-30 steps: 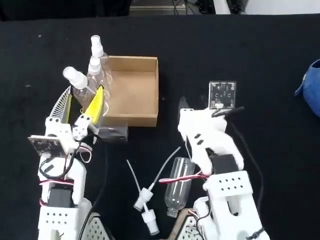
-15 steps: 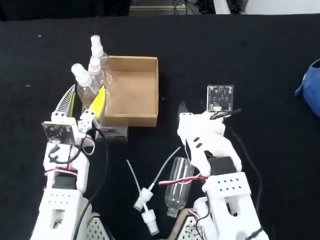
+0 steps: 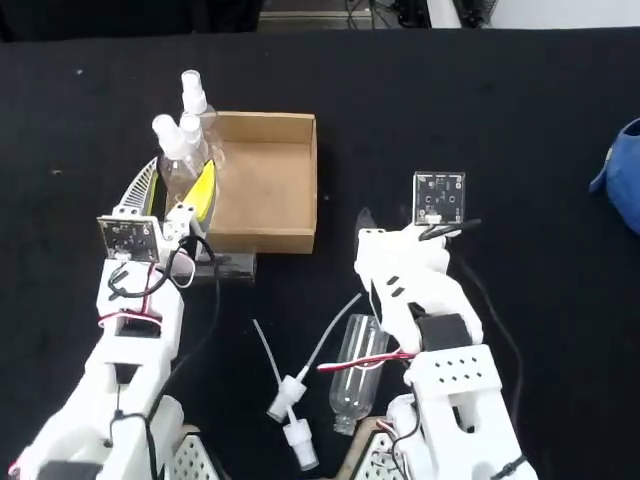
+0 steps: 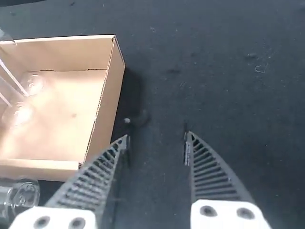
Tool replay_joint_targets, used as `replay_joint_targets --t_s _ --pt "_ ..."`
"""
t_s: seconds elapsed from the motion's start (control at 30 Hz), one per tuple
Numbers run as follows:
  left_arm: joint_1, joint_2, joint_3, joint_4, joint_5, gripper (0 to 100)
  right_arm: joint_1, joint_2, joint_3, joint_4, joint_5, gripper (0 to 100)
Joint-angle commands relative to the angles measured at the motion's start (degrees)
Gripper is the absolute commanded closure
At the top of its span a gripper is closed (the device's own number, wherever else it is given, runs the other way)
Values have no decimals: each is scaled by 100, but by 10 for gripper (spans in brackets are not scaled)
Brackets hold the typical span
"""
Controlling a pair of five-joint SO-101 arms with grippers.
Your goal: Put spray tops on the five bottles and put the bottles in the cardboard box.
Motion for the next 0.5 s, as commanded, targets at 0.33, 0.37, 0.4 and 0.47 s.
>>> replay_joint_targets --t_s 0.33,0.37,0.4,0.47 --pt "-40 1354 -796 -791 -44 970 132 -110 -22 -185 -35 836" --pt "-40 1407 -769 -853 -62 970 132 -101 -22 -185 -35 836" --pt "-40 1442 -752 -897 -79 970 132 -101 -22 -185 -35 836" --pt "-48 1503 -743 -897 -79 970 132 -92 -22 -185 -35 836"
